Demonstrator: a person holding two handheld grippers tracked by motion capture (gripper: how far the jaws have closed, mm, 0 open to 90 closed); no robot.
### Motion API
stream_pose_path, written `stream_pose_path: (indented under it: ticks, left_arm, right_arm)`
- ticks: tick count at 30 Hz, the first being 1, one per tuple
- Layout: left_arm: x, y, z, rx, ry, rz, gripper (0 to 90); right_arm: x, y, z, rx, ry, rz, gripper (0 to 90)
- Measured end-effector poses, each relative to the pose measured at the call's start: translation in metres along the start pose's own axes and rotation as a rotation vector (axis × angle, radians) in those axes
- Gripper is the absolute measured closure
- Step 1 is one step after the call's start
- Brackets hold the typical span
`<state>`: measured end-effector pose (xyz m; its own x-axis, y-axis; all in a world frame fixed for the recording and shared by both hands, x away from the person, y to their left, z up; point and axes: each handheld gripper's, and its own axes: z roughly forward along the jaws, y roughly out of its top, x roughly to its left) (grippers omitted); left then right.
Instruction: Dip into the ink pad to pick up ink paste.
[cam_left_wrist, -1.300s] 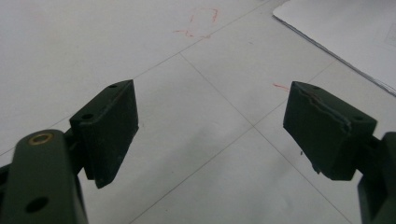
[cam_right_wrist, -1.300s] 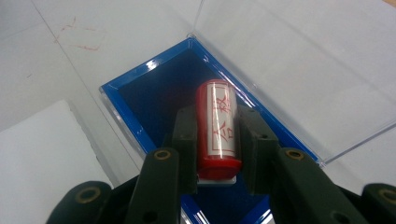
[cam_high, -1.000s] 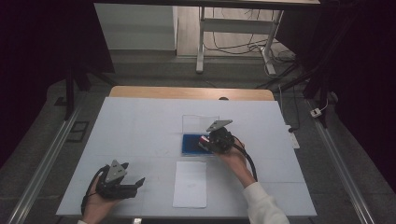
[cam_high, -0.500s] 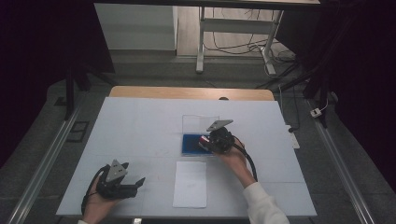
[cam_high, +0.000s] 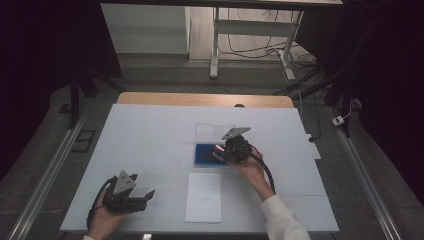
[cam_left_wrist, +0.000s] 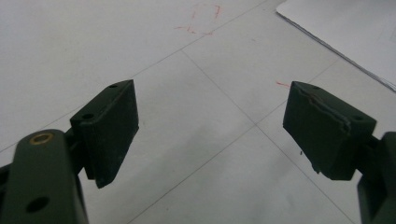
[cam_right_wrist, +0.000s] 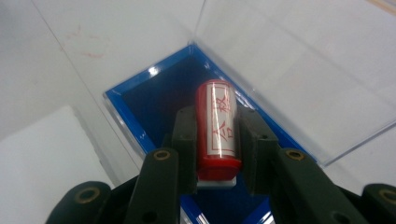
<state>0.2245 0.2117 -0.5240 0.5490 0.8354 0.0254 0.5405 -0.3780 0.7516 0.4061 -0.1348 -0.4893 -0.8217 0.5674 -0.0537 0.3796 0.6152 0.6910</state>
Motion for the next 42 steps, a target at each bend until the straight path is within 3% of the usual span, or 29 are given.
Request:
stream_pose_path:
  ticks: [1, 2, 5, 16, 42]
  left_arm:
    - [0.000, 0.000, 0.000, 0.000, -0.003, 0.002, 18.6]
    - [0.000, 0.000, 0.001, 0.001, 0.000, 0.003, 18.6]
    - [0.000, 0.000, 0.001, 0.003, -0.003, 0.005, 18.7]
    - [0.000, 0.000, 0.000, -0.001, -0.002, 0.004, 18.6]
    - [0.001, -0.001, 0.002, 0.007, -0.009, 0.010, 18.9]
  right_arm:
    - [0.001, 0.001, -0.001, -0.003, -0.001, 0.003, 70.6]
    - [0.001, 0.002, -0.003, -0.046, 0.023, 0.019, 70.6]
    - [0.003, 0.006, -0.008, -0.085, 0.014, 0.016, 70.5]
    - [0.004, 0.015, -0.028, -0.147, 0.022, 0.017, 70.4]
    - [0.009, 0.014, -0.011, -0.085, 0.009, -0.040, 70.2]
